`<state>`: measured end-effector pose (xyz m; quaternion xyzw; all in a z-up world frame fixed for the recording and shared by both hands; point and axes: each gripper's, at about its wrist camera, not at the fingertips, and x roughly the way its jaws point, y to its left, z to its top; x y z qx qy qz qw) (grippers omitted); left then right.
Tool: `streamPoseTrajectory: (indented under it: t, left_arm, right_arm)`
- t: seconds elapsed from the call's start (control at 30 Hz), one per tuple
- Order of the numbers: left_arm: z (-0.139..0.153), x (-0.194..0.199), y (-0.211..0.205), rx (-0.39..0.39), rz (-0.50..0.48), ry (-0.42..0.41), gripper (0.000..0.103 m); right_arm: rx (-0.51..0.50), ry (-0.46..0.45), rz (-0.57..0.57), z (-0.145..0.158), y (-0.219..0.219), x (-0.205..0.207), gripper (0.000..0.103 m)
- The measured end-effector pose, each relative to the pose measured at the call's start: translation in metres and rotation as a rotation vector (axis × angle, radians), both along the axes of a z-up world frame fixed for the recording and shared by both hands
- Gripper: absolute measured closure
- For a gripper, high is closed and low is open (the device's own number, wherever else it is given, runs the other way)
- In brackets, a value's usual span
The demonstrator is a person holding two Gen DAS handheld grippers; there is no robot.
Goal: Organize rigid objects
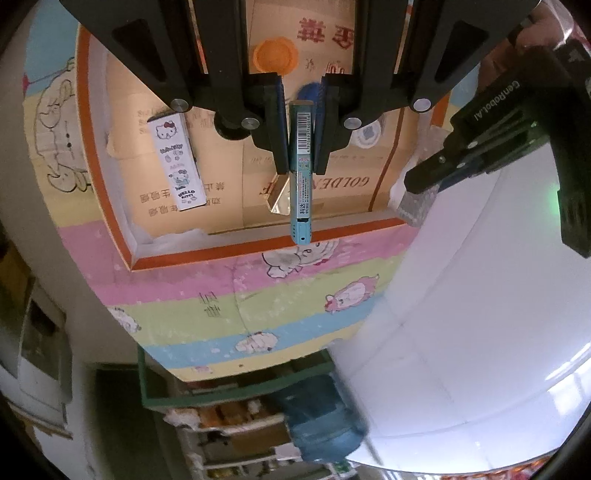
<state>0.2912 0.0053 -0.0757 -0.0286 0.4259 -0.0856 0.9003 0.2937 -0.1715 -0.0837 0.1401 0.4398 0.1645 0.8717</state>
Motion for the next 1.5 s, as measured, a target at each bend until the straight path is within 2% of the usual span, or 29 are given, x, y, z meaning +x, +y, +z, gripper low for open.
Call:
streamPoseTrajectory:
  t: [0.2,0.5,0.97,1.1,1.17,1.2,1.27,1.37,1.5]
  left_arm:
    - [-0.011,0.013,-0.001,0.002,0.006,0.034,0.083]
    - [-0.027,0.029,-0.002,0.004,0.01,0.101,0.083]
    - [-0.049,0.045,-0.008,0.015,-0.01,0.172,0.083]
    - [-0.05,0.047,-0.008,0.001,-0.023,0.177,0.079]
    - [-0.05,0.047,-0.007,-0.006,-0.026,0.175,0.074]
    - [-0.05,0.046,-0.007,-0.007,-0.025,0.173,0.068]
    - [-0.05,0.046,-0.009,-0.006,-0.029,0.168,0.065]
    - [-0.049,0.044,-0.01,0.001,-0.028,0.164,0.052]
    - [-0.045,0.039,-0.006,-0.014,-0.019,0.138,0.05]
  right_arm:
    - [0.027,0.052,-0.028,-0.014,-0.003,0.014,0.09]
    - [0.007,0.089,-0.044,-0.024,0.001,0.024,0.09]
    - [-0.086,0.121,-0.062,-0.035,0.006,0.029,0.089]
    - [-0.107,0.124,-0.053,-0.038,0.009,0.031,0.088]
    - [-0.119,0.121,-0.049,-0.038,0.01,0.03,0.088]
    - [-0.122,0.12,-0.048,-0.038,0.01,0.03,0.088]
    - [-0.12,0.12,-0.044,-0.038,0.011,0.03,0.085]
    - [-0.119,0.117,-0.041,-0.036,0.011,0.029,0.077]
    - [-0.14,0.094,-0.044,-0.031,0.012,0.025,0.069]
